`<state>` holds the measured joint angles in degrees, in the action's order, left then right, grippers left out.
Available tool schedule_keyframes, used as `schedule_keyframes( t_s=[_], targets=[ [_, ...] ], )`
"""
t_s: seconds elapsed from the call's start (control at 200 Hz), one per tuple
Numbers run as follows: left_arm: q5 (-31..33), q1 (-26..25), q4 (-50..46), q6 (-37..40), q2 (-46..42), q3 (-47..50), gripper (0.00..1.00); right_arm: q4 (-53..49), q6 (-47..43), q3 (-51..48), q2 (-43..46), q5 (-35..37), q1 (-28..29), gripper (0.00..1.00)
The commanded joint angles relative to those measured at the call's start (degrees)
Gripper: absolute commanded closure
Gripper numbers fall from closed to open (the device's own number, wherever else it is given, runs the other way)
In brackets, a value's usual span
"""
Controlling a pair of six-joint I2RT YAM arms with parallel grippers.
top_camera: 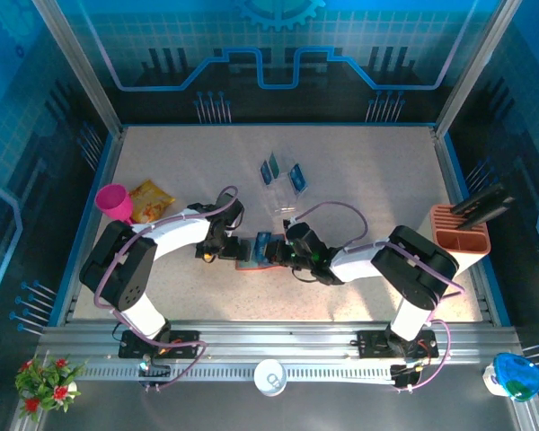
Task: Put the credit cards into the card holder
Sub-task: Insert the credit card into the card slot.
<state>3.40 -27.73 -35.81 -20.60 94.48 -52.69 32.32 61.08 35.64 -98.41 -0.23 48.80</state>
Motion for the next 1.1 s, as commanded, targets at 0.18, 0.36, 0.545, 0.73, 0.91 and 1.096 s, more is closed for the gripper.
schedule_keyframes(
  t_s=[0.18,0.36,0.545,0.73,0.91,1.096],
  targets=[
    [0.34,-0.56,-1.95,-0.06,0.05,1.62,0.01,-1.83,0.2,-2.2,0.56,-0.42,1.21,1.0],
    [0.37,-0.54,-1.95,-0.14,0.01,1.67,0.01,-3.88,0.1,-2.81,1.3,-1.16,1.17,1.0],
    [0.29,-0.57,-1.98,-0.19,-0.08,1.8,0.01,-5.7,0.27,-2.26,0.72,-2.56,1.15,1.0],
    [0.28,-0.56,-1.96,-0.23,-0.28,1.92,0.01,-6.71,0.88,-1.76,0.02,-3.74,0.98,1.0],
    [0.2,-0.55,-1.84,-0.23,-0.44,2.13,0.01,-8.29,1.15,-0.6,-1.14,-5.98,0.52,1.0],
    [0.04,-0.53,-1.81,-0.22,-0.52,2.07,0.01,-10.28,1.15,0.97,-2.52,-9.03,-0.28,1.0]
  ],
)
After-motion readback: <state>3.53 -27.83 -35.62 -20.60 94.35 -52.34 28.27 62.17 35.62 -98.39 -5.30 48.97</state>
